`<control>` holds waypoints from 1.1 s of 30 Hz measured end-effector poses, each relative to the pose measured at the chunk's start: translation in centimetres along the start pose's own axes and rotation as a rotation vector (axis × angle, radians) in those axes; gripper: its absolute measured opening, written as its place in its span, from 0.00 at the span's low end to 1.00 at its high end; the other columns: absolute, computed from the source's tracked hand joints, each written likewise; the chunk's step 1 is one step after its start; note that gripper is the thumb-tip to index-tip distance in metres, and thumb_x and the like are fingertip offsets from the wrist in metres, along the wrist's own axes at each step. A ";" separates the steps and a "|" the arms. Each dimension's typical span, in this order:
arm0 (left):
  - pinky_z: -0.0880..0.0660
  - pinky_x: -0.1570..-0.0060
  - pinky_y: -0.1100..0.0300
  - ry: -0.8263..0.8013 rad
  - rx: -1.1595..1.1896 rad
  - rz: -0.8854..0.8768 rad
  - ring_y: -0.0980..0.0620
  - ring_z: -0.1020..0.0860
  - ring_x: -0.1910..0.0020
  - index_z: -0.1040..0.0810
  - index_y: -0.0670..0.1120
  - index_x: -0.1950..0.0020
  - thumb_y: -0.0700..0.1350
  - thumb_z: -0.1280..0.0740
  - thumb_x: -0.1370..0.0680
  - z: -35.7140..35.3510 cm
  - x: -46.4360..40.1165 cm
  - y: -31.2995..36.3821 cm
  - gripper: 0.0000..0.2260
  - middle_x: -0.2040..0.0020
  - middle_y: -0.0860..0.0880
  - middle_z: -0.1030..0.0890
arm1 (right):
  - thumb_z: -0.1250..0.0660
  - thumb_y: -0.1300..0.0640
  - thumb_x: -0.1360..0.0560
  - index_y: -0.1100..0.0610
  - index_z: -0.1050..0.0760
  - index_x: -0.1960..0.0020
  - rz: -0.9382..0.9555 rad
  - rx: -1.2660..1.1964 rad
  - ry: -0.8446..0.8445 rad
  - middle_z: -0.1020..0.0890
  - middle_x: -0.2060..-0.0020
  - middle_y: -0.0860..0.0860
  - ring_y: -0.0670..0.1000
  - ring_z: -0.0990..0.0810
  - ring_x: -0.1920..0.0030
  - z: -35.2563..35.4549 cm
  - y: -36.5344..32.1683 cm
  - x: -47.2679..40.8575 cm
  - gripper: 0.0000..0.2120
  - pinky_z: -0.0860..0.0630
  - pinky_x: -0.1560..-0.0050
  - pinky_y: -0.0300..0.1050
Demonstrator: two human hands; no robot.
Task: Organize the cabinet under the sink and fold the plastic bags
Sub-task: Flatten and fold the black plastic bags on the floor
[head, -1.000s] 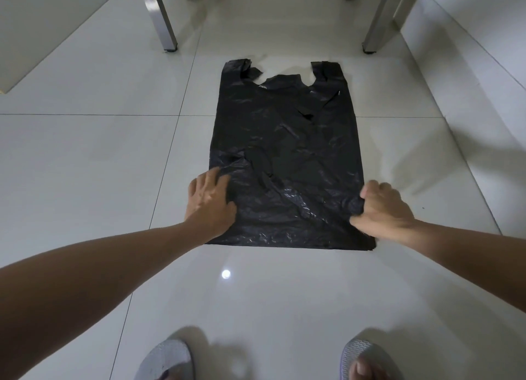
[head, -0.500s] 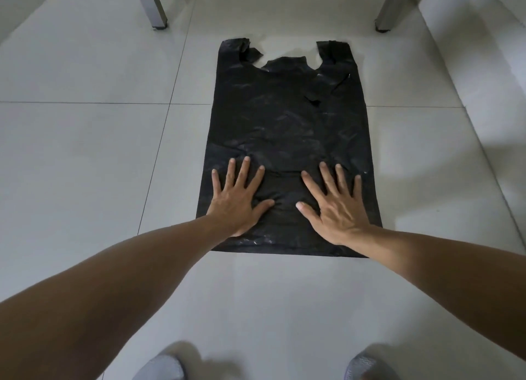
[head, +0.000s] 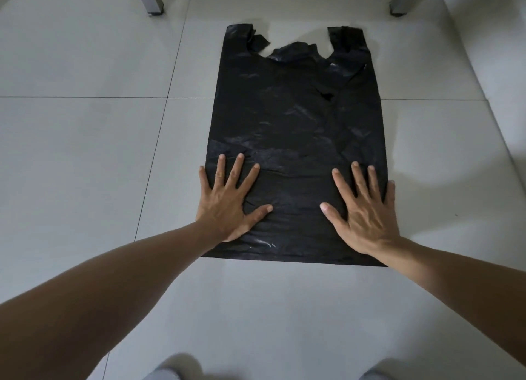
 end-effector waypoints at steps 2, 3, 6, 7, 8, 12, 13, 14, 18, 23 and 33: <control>0.58 0.29 0.33 -0.008 -0.012 0.002 0.40 0.64 0.23 0.65 0.58 0.23 0.76 0.65 0.30 0.1 0.1 -0.3 0.40 0.21 0.50 0.63 | 0.69 0.27 0.27 0.43 0.58 0.20 0.006 0.003 0.000 0.54 0.20 0.53 0.59 0.56 0.21 0.0 0.7 0.2 0.39 0.53 0.25 0.66; 0.58 0.29 0.33 -0.015 -0.017 -0.001 0.40 0.64 0.23 0.65 0.58 0.23 0.76 0.66 0.30 0.1 0.1 -0.4 0.40 0.21 0.50 0.63 | 0.69 0.27 0.27 0.43 0.57 0.20 0.006 0.003 -0.007 0.53 0.20 0.53 0.59 0.55 0.21 -0.1 0.8 0.3 0.39 0.53 0.25 0.66; 0.59 0.28 0.34 -0.034 -0.016 0.000 0.41 0.65 0.23 0.66 0.58 0.23 0.76 0.66 0.30 0.1 0.0 -0.3 0.40 0.21 0.50 0.64 | 0.67 0.27 0.26 0.44 0.57 0.20 0.006 0.014 -0.028 0.53 0.20 0.54 0.59 0.55 0.21 -0.1 0.7 0.3 0.39 0.53 0.25 0.67; 0.59 0.28 0.34 -0.030 -0.009 0.002 0.41 0.64 0.23 0.65 0.57 0.22 0.75 0.66 0.30 0.3 0.0 -0.2 0.40 0.21 0.50 0.63 | 0.64 0.27 0.26 0.44 0.55 0.20 0.015 0.019 -0.023 0.52 0.20 0.54 0.60 0.54 0.21 0.2 0.6 0.1 0.39 0.53 0.26 0.68; 0.60 0.28 0.35 -0.018 0.002 0.004 0.41 0.63 0.23 0.63 0.56 0.22 0.75 0.65 0.29 0.6 0.0 0.0 0.40 0.20 0.49 0.62 | 0.61 0.28 0.26 0.45 0.52 0.20 0.032 0.019 -0.010 0.50 0.20 0.54 0.61 0.53 0.21 0.6 0.5 -0.1 0.39 0.52 0.26 0.69; 0.62 0.26 0.38 0.043 0.023 -0.034 0.42 0.63 0.22 0.58 0.53 0.21 0.71 0.65 0.26 2.5 -1.9 1.5 0.37 0.20 0.47 0.60 | 0.56 0.31 0.24 0.48 0.47 0.21 0.135 -0.015 0.048 0.47 0.20 0.54 0.62 0.49 0.21 3.1 -1.0 -2.6 0.36 0.52 0.26 0.69; 0.62 0.26 0.38 0.049 0.018 -0.059 0.42 0.63 0.22 0.58 0.53 0.21 0.70 0.64 0.25 2.8 -2.7 2.0 0.36 0.20 0.47 0.60 | 0.57 0.31 0.24 0.48 0.48 0.21 0.148 -0.025 0.049 0.48 0.20 0.54 0.61 0.50 0.21 3.6 -1.4 -3.7 0.36 0.52 0.25 0.69; 0.61 0.26 0.38 0.052 0.009 -0.085 0.43 0.63 0.22 0.58 0.53 0.21 0.69 0.63 0.24 3.0 -3.6 2.5 0.35 0.20 0.46 0.60 | 0.58 0.32 0.24 0.47 0.49 0.20 0.158 -0.032 0.047 0.49 0.20 0.53 0.61 0.51 0.21 3.9 -1.8 -4.8 0.36 0.52 0.25 0.68; 0.60 0.26 0.39 0.019 -0.005 -0.138 0.44 0.63 0.22 0.58 0.53 0.20 0.66 0.61 0.22 3.2 -7.2 3.1 0.33 0.21 0.46 0.62 | 0.62 0.31 0.25 0.45 0.53 0.20 0.175 -0.024 0.029 0.52 0.20 0.53 0.60 0.54 0.21 4.3 -3.3 -9.1 0.37 0.54 0.25 0.67; 0.61 0.26 0.39 -0.020 0.001 -0.095 0.45 0.63 0.22 0.61 0.55 0.21 0.68 0.64 0.24 2.4 -10.4 1.3 0.34 0.20 0.48 0.62 | 0.62 0.30 0.24 0.42 0.59 0.20 0.100 -0.037 -0.040 0.57 0.20 0.51 0.58 0.59 0.21 3.0 -3.0 -12.9 0.35 0.59 0.25 0.66; 0.61 0.25 0.41 0.008 0.044 0.020 0.45 0.64 0.23 0.62 0.55 0.21 0.73 0.66 0.28 1.6 -10.1 -1.3 0.39 0.20 0.49 0.62 | 0.67 0.26 0.28 0.41 0.60 0.21 -0.037 -0.011 -0.004 0.57 0.20 0.50 0.57 0.60 0.21 2.0 1.4 -12.7 0.39 0.58 0.25 0.67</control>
Point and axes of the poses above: each hand's wrist, its own x-axis away from the middle knuckle, its own z-axis out of the back of the hand, y = z × x, the point moved 7 cm from there along -x, towards the middle knuckle
